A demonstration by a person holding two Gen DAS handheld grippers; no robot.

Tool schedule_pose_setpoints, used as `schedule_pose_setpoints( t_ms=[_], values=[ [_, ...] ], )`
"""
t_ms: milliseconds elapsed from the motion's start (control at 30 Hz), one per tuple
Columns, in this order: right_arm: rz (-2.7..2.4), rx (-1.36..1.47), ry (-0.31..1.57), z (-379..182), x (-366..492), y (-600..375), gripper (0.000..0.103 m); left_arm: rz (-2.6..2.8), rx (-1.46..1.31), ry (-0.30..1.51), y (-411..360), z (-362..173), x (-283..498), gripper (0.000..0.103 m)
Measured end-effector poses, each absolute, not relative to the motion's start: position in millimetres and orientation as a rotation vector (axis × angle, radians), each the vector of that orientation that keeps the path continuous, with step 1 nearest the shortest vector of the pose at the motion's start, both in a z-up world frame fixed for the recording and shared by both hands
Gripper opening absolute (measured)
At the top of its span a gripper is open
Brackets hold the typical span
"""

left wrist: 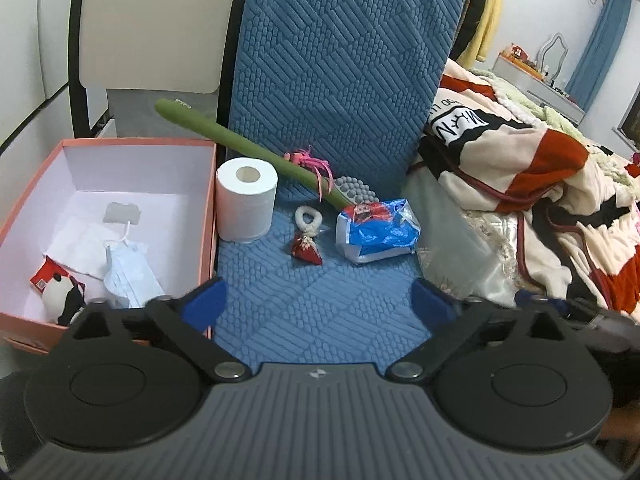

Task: Organize soft objects
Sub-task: 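Withdraw both open tools from the box back over the chair seat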

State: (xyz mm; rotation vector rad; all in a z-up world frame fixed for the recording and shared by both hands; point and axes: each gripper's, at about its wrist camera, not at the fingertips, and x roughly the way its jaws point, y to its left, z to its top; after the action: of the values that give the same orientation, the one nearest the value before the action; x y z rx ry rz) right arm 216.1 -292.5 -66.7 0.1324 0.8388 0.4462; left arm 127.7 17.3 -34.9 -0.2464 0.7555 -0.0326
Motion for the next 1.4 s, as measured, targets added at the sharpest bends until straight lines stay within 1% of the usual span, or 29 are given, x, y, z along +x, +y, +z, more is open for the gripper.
schedule_pose_setpoints(
  t_ms=[300, 400, 567, 900, 1067, 1400],
  values=[
    [0.419, 0.125, 0.898, -99.8, 238.6, -297.7, 0.087, -0.038, -0.220, 0.815, 0.2, -13.7, 148.0, 0.103],
    [0.397, 0.151, 0.911, -105.6, 243.2, -303.3, 0.087, -0.043, -0.237, 0.867, -2.7, -12.7, 155.2, 0.103],
    [0.363, 0.130, 0.941, -116.1, 246.7, -304.5, 0.087, -0.008, -0.183, 0.959, -13.4, -12.8, 164.0, 0.103],
    [0.369, 0.132, 0.969, -129.2, 250.0, -299.7, 0.087, -0.004, -0.205, 0.997, -19.3, -22.9, 172.9, 0.103],
    [0.366, 0.134, 0.976, -132.3, 253.6, -299.6, 0.087, 0.012, -0.170, 0.979, -23.4, -27.3, 175.6, 0.103],
    [0.359, 0.136, 0.989, -137.2, 260.4, -299.7, 0.087, 0.002, -0.207, 0.981, -21.9, -40.3, 186.4, 0.103]
  ],
)
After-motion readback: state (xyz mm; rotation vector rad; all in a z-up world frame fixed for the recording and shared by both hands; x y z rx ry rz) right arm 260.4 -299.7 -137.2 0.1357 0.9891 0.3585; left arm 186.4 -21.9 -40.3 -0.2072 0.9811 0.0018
